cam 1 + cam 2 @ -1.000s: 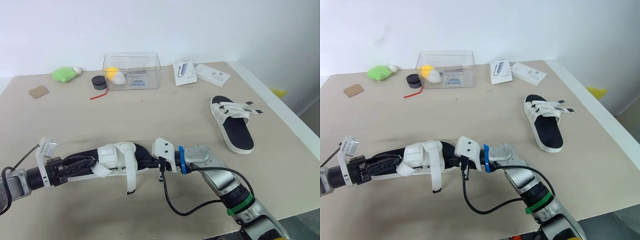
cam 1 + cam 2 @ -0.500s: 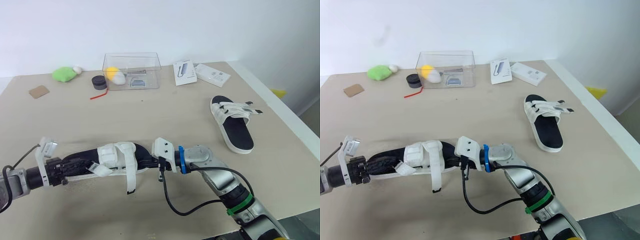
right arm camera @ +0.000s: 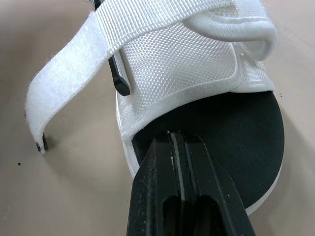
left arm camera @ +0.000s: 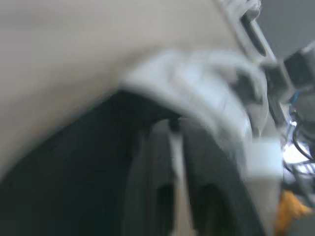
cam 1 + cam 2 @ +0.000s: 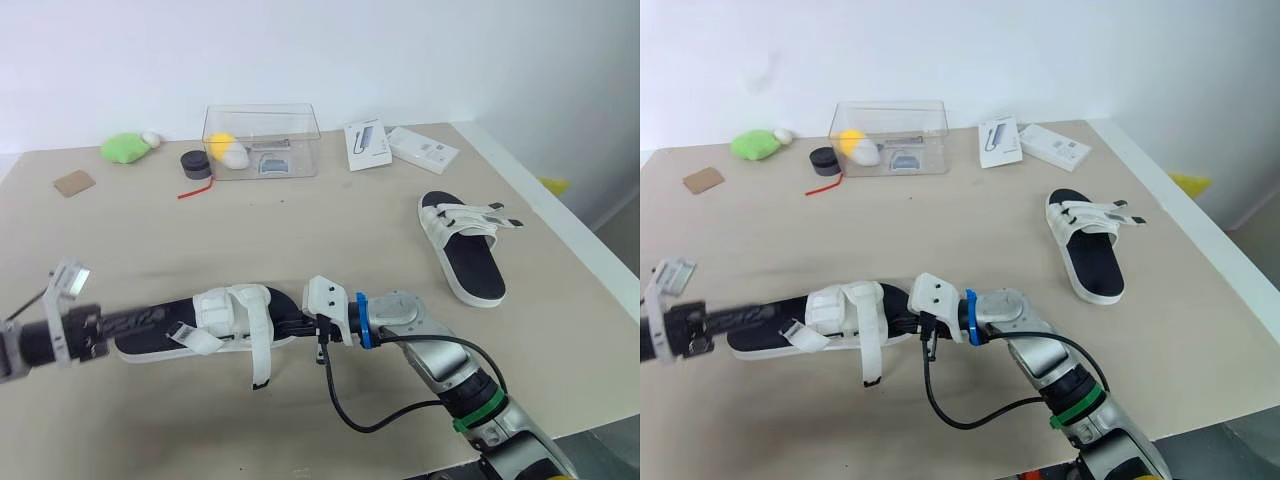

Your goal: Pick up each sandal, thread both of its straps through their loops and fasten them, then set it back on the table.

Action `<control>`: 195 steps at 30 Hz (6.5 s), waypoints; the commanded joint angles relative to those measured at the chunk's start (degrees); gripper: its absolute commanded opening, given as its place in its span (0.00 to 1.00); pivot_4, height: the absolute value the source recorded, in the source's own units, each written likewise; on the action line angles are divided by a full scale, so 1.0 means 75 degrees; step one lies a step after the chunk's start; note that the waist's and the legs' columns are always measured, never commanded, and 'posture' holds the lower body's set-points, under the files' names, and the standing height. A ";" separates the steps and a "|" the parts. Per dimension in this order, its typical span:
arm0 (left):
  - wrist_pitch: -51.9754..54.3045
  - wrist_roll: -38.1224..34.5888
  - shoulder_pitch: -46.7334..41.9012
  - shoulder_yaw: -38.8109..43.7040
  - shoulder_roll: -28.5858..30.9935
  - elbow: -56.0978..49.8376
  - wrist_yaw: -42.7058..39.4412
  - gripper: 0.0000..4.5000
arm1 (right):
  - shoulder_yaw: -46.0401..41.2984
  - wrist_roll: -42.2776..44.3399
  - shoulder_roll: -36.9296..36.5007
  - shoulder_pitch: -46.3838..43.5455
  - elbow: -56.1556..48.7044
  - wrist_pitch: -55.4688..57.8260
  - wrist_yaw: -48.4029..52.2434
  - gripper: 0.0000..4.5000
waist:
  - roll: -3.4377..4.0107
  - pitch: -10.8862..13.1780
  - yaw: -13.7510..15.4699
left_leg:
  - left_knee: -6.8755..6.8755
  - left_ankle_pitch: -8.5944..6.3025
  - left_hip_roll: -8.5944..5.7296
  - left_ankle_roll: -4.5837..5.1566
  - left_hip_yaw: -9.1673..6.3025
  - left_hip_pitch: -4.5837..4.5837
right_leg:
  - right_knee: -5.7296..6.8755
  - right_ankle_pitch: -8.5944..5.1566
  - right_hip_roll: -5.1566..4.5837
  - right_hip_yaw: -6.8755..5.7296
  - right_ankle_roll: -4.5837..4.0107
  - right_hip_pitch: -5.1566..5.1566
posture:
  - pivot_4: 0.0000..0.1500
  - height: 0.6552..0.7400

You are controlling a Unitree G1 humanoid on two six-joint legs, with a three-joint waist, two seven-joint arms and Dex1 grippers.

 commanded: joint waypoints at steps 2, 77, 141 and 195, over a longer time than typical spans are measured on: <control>0.1438 -0.1258 0.0489 0.1082 -0.0009 -0.0172 0.0524 0.53 | 0.0094 -0.0222 -0.0088 0.0216 0.0218 0.0192 -0.0085 0.00 | -0.0003 -0.0002 0.0003 | 0.0000 0.0000 -0.0001 0.0000 -0.0001 -0.0001 | 0.0000 -0.0001 -0.0002 -0.0006 -0.0002 0.0001 | 1.00 1.00; -0.0708 -0.6253 0.0325 0.0446 -0.3445 -0.0361 0.7234 0.25 | 0.0143 -0.0262 -0.0039 0.0313 0.0222 0.0134 -0.0116 0.00 | 0.0014 -0.0044 0.0069 | 0.0004 0.0004 -0.0022 -0.0001 -0.0017 0.0023 | 0.0002 0.0001 -0.0004 0.0009 -0.0007 0.0029 | 1.00 1.00; -0.1269 -0.0934 -0.1894 -0.1624 -0.2203 -0.0142 0.4676 0.44 | 0.0094 -0.0265 -0.0008 0.0375 0.0066 0.0297 -0.0319 0.00 | -0.0008 -0.0036 0.0048 | -0.0003 0.0000 -0.0012 -0.0009 -0.0015 0.0018 | 0.0000 0.0000 0.0008 0.0009 -0.0009 0.0020 | 1.00 1.00; 0.0203 -0.2082 0.0921 0.0449 -0.0121 -0.3856 0.0747 0.98 | 0.0182 -0.0152 -0.0081 0.0534 -0.0213 0.0448 -0.0205 0.00 | 0.0003 0.0029 -0.0002 | -0.0008 -0.0027 -0.0006 -0.0035 -0.0014 0.0011 | -0.0003 -0.0054 0.0005 0.0018 -0.0039 0.0003 | 1.00 1.00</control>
